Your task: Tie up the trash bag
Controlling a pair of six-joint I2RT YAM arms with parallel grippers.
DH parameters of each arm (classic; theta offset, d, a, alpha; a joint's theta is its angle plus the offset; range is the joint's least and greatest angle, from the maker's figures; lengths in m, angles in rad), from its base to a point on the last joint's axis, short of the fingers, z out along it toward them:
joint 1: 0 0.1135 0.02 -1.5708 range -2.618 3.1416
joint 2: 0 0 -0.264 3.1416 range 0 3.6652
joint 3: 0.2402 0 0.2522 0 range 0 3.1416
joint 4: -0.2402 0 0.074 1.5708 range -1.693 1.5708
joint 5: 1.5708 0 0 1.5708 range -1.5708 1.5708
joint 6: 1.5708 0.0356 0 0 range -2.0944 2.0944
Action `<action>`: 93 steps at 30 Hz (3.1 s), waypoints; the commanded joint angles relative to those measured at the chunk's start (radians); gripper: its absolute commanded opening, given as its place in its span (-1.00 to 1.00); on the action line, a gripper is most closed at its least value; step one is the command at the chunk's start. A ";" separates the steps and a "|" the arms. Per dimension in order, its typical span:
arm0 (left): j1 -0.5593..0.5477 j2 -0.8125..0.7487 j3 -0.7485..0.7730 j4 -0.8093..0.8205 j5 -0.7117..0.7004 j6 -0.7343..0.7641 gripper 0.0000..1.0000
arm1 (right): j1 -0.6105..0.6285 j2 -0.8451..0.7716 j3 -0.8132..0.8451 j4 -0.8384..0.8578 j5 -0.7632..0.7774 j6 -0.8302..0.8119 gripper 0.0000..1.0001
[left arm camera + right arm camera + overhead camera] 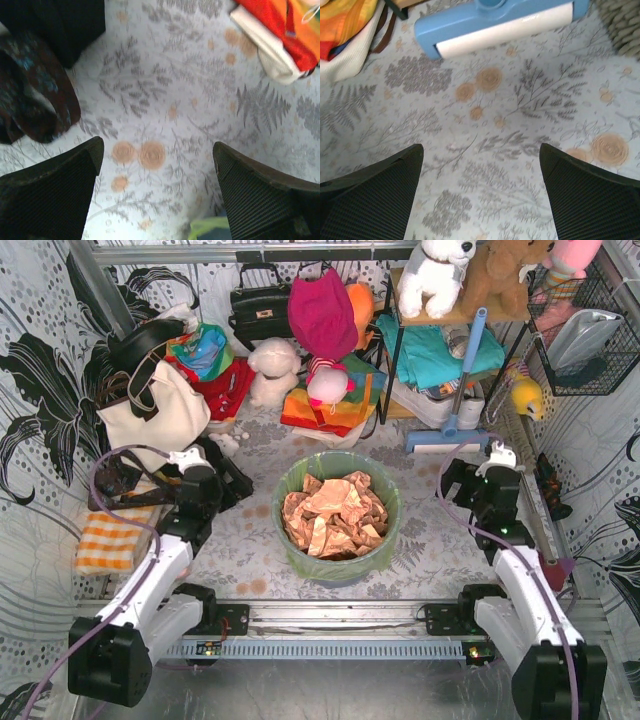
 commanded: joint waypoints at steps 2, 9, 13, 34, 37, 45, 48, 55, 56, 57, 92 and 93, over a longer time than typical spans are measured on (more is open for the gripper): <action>-0.005 -0.020 0.025 -0.167 0.204 -0.092 0.94 | 0.000 -0.137 0.038 -0.247 -0.098 0.067 0.96; -0.093 -0.049 -0.024 -0.218 0.340 -0.204 0.85 | 0.000 -0.141 0.092 -0.402 -0.205 0.148 0.97; -0.143 -0.089 -0.068 -0.243 0.313 -0.250 0.76 | 0.000 -0.122 0.080 -0.411 -0.276 0.229 0.90; -0.226 -0.264 -0.400 0.113 0.468 -0.641 0.12 | 0.000 -0.111 0.052 -0.401 -0.377 0.420 0.75; -0.226 -0.299 -0.462 0.203 0.483 -0.746 0.14 | 0.000 -0.129 0.055 -0.396 -0.383 0.428 0.75; -0.231 -0.404 -0.518 0.224 0.465 -0.916 0.22 | 0.000 -0.156 0.046 -0.360 -0.396 0.451 0.77; -0.234 -0.398 -0.522 0.216 0.467 -0.924 0.26 | 0.000 -0.156 0.040 -0.351 -0.407 0.463 0.77; -0.241 -0.319 -0.497 0.145 0.448 -0.884 0.37 | 0.000 -0.167 0.036 -0.350 -0.412 0.477 0.77; -0.242 -0.311 -0.499 0.153 0.447 -0.890 0.36 | 0.000 -0.168 0.036 -0.350 -0.411 0.477 0.77; -0.243 -0.305 -0.505 0.174 0.450 -0.898 0.35 | 0.000 -0.170 0.034 -0.350 -0.412 0.476 0.77; -0.266 -0.144 -0.608 0.431 0.486 -1.030 -0.01 | 0.000 -0.141 0.041 -0.338 -0.446 0.496 0.76; -0.265 -0.142 -0.607 0.429 0.486 -1.028 -0.06 | 0.000 -0.136 0.035 -0.340 -0.460 0.505 0.73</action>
